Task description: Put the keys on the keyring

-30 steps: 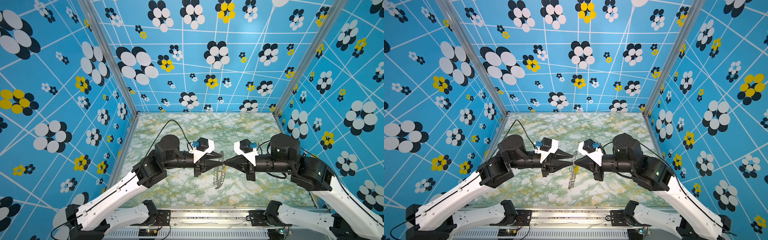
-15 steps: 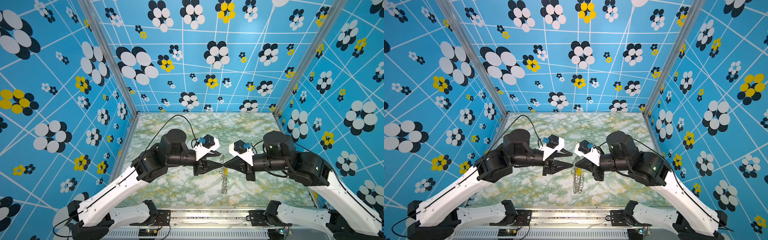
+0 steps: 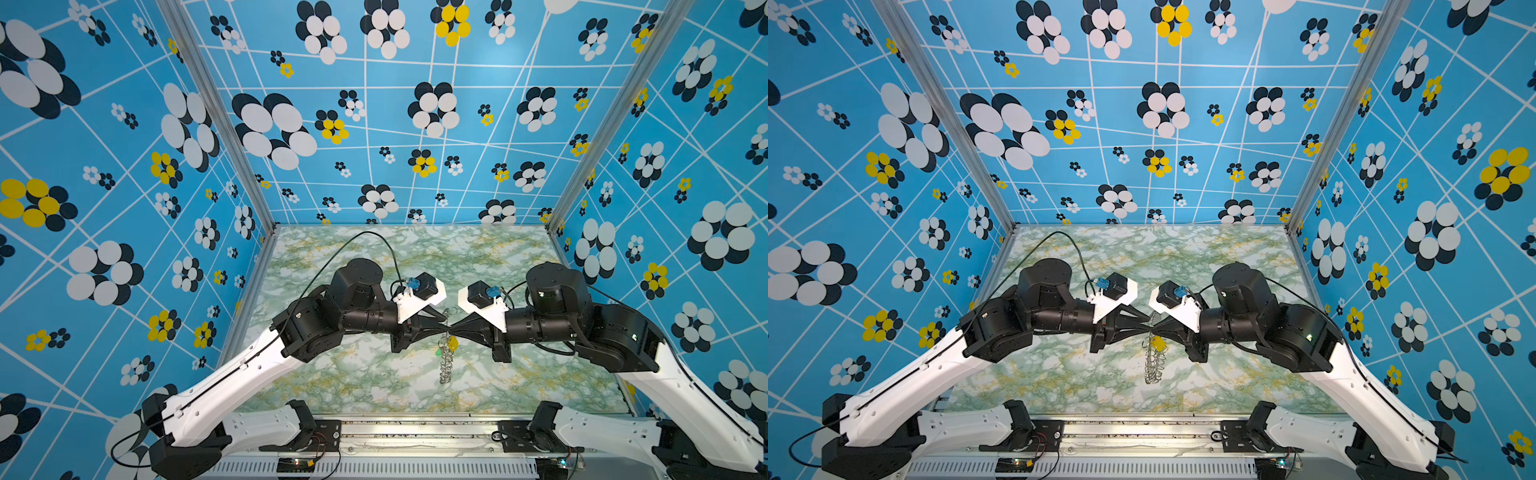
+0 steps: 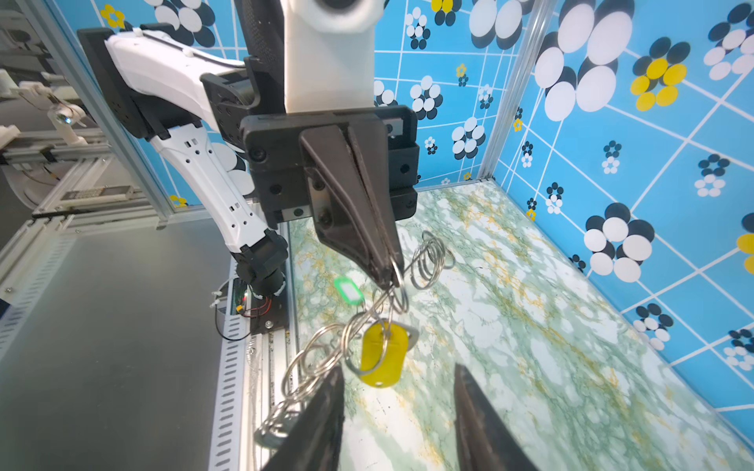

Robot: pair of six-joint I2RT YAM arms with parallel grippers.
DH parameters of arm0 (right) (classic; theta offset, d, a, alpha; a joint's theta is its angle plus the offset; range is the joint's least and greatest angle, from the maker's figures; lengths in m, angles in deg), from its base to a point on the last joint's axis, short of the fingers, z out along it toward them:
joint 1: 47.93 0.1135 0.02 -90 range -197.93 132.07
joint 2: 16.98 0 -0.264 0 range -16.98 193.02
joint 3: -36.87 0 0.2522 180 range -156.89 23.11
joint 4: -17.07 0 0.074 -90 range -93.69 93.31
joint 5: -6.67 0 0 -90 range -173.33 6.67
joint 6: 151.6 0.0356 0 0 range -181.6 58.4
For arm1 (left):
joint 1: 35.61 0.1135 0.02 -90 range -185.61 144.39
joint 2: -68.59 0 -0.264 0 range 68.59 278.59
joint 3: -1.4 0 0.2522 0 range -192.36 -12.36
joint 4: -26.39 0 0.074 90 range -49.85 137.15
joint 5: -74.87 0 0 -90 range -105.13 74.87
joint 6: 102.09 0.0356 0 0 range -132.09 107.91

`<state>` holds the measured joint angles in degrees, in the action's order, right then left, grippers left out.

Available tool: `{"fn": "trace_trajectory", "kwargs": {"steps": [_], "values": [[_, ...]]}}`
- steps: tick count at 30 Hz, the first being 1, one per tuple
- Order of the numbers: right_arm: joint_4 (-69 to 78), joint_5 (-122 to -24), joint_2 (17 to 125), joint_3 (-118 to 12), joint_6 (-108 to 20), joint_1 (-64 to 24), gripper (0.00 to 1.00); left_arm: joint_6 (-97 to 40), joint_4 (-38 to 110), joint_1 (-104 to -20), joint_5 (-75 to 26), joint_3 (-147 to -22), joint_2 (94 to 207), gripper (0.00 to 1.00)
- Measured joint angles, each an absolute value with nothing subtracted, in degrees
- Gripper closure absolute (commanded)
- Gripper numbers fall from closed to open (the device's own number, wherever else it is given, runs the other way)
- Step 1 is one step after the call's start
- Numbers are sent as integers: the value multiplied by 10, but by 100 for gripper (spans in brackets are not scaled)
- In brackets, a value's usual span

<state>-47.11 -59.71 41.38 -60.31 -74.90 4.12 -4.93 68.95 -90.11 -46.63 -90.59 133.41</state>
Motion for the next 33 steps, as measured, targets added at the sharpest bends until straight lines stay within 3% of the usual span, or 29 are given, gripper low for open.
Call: {"fn": "trace_trajectory", "kwargs": {"steps": [9,14,15,17,20,33], "values": [[-471,-602,417,-603,-749,38,100,-45,691,-904,-473,-909,1337,99],[-471,-603,417,-603,-747,38,100,-43,691,-905,-475,-909,1338,100],[-471,-603,417,-603,-747,38,98,-43,691,-905,-475,-909,1337,100],[-470,-605,417,-603,-747,38,80,-43,691,-905,-474,-909,1337,100],[-465,-610,414,-601,-749,38,69,-43,680,-905,-467,-902,1332,100],[-434,-607,388,-596,-740,29,67,-57,560,-895,-479,-850,1291,100]]}}
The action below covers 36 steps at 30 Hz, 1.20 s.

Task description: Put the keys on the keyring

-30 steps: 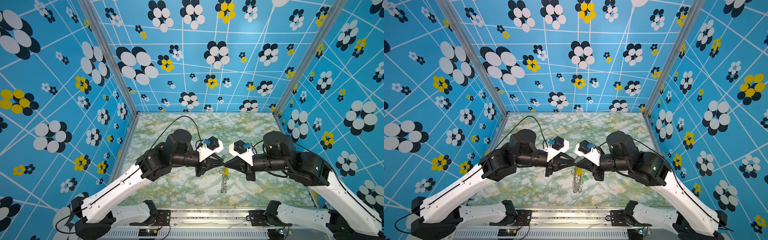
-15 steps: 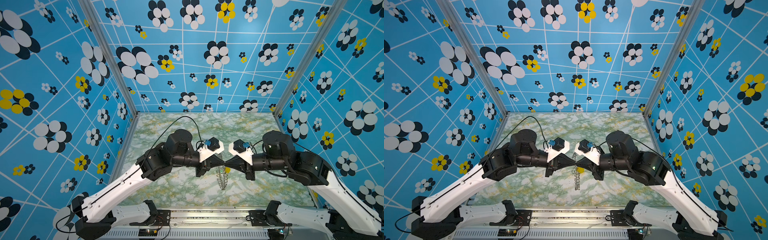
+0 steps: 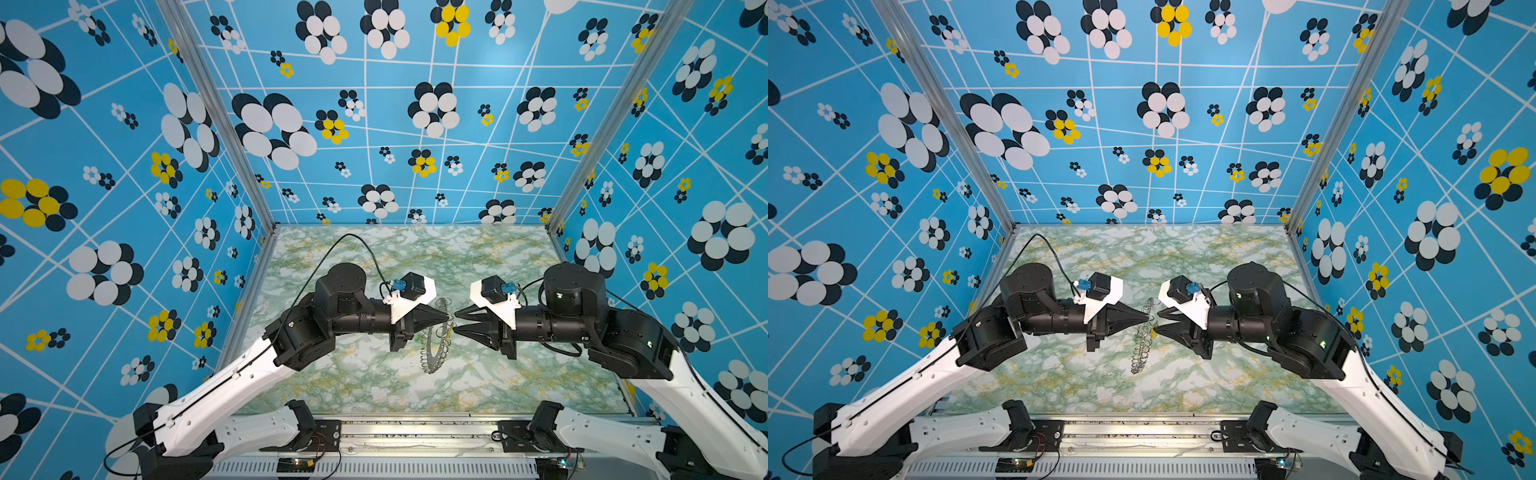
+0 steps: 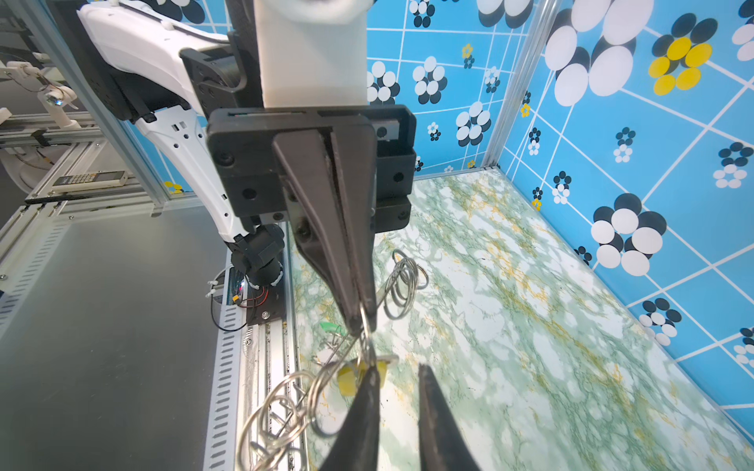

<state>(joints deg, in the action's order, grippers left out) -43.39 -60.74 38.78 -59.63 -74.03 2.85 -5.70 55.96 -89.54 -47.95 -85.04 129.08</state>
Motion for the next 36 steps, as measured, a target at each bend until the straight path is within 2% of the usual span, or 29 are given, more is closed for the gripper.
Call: {"fn": "trace_trajectory", "kwargs": {"steps": [2,5,7,11,21,36], "values": [[-427,-601,388,-593,-736,29,67,-57,552,-894,-482,-847,1291,100],[-423,-596,388,-589,-727,29,79,-57,546,-893,-483,-847,1291,100],[-421,-594,388,-589,-726,29,82,-57,541,-893,-483,-847,1291,100],[-412,-592,388,-588,-722,29,100,-57,536,-893,-483,-847,1291,100],[-397,-591,385,-577,-716,27,100,-70,499,-891,-477,-822,1280,100],[-224,-568,353,-470,-621,16,100,-138,336,-872,-475,-741,1265,100]]}}
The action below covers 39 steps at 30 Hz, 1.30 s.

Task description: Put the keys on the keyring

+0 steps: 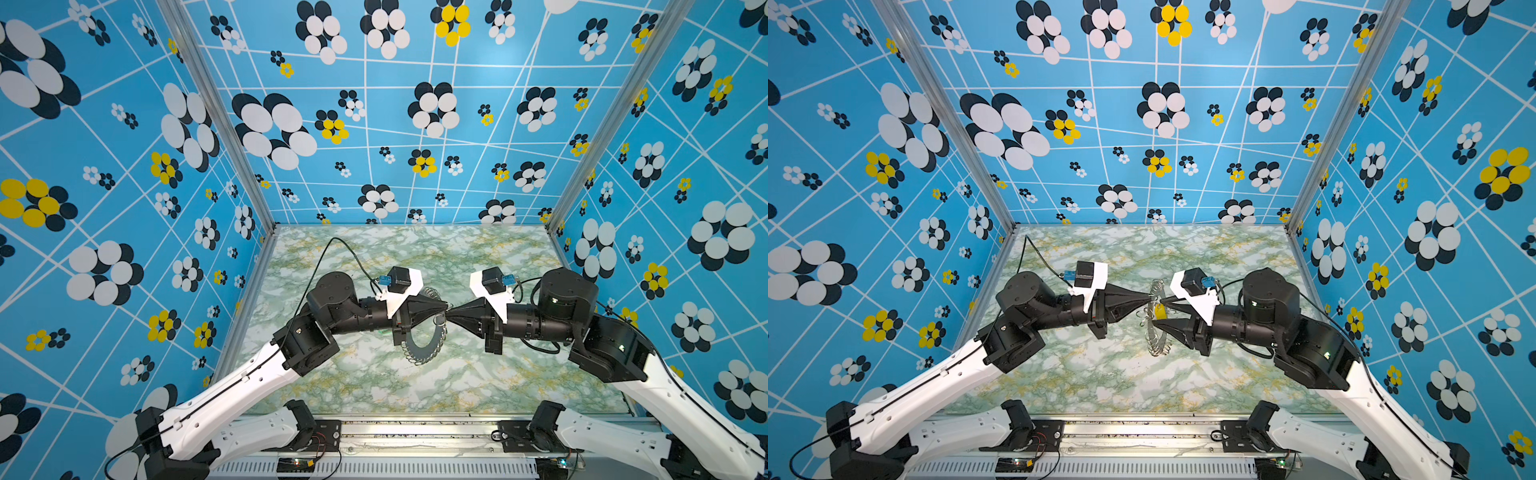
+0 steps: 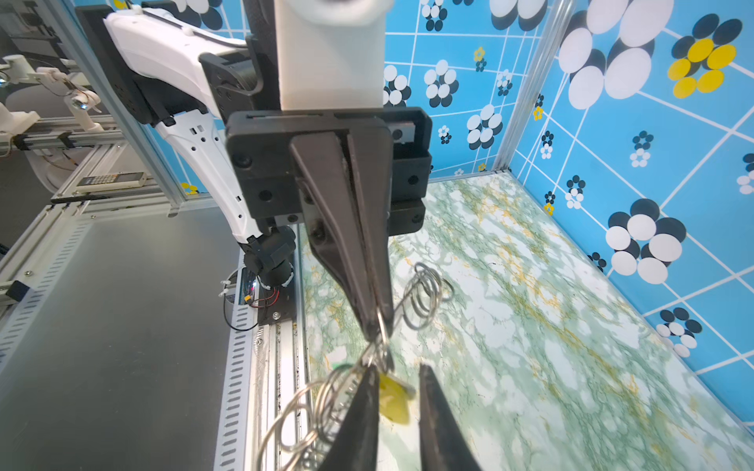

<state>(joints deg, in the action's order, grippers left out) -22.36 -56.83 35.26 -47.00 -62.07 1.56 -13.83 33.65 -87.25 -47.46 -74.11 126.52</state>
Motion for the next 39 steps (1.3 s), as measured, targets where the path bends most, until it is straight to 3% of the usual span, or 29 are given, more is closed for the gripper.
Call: {"fn": "trace_trajectory", "kwargs": {"steps": [7,11,13,22,31,37,39], "values": [[-141,-568,342,-444,-567,13,99,-161,258,-869,-474,-728,1273,100],[-131,-565,342,-443,-568,15,73,-162,242,-868,-474,-728,1275,100],[-149,-568,342,-445,-580,18,64,-162,242,-866,-474,-728,1279,100],[-315,-623,342,-532,-671,22,53,-162,249,-861,-493,-728,1284,100],[-401,-667,343,-590,-738,22,53,-171,250,-859,-520,-728,1285,100],[-407,-673,353,-598,-757,22,77,-173,256,-859,-542,-728,1288,100],[-406,-675,359,-599,-759,22,79,-173,261,-859,-547,-728,1291,100]]}}
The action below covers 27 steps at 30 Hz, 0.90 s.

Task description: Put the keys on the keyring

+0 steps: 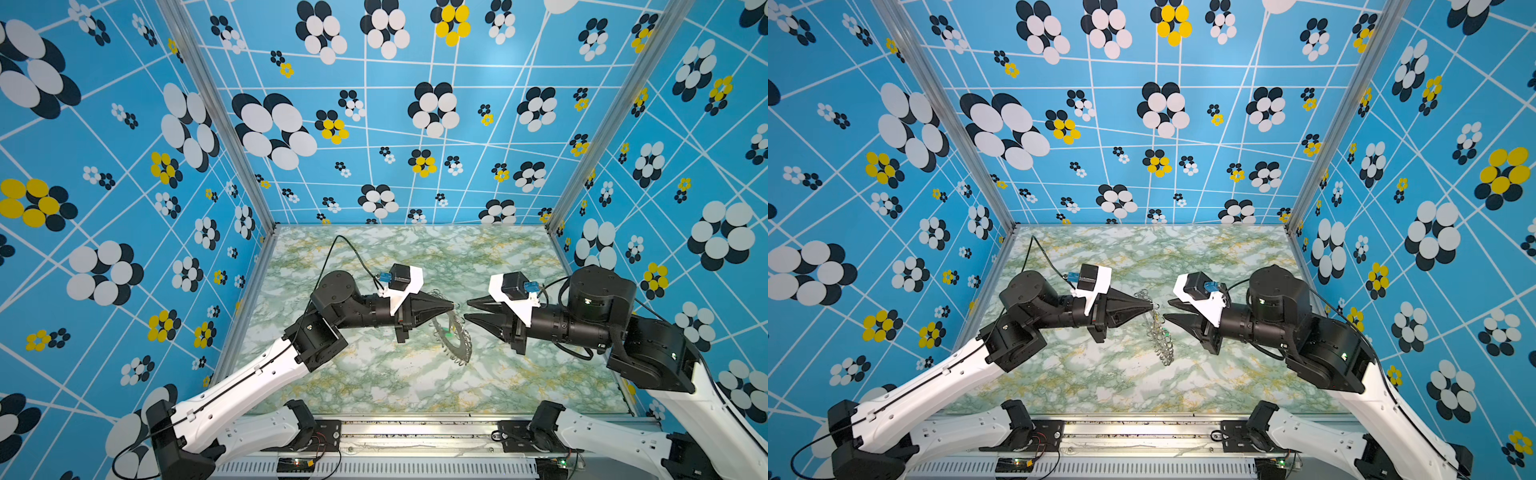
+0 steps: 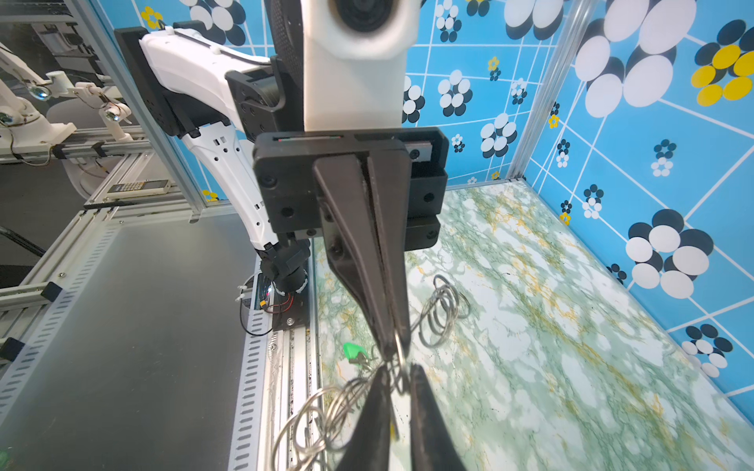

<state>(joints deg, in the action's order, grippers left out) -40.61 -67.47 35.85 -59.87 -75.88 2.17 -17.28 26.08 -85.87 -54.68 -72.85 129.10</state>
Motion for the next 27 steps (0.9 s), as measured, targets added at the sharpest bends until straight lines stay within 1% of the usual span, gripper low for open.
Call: {"fn": "trace_trajectory", "kwargs": {"steps": [10,20,23,27], "values": [[-406,-669,373,-599,-760,22,80,-173,276,-859,-557,-730,1293,100],[-395,-630,379,-599,-757,22,79,-172,286,-859,-559,-734,1292,100],[-393,-628,378,-599,-756,22,80,-172,286,-859,-559,-734,1292,100],[-393,-620,379,-599,-755,22,84,-172,286,-859,-559,-734,1292,100]]}}
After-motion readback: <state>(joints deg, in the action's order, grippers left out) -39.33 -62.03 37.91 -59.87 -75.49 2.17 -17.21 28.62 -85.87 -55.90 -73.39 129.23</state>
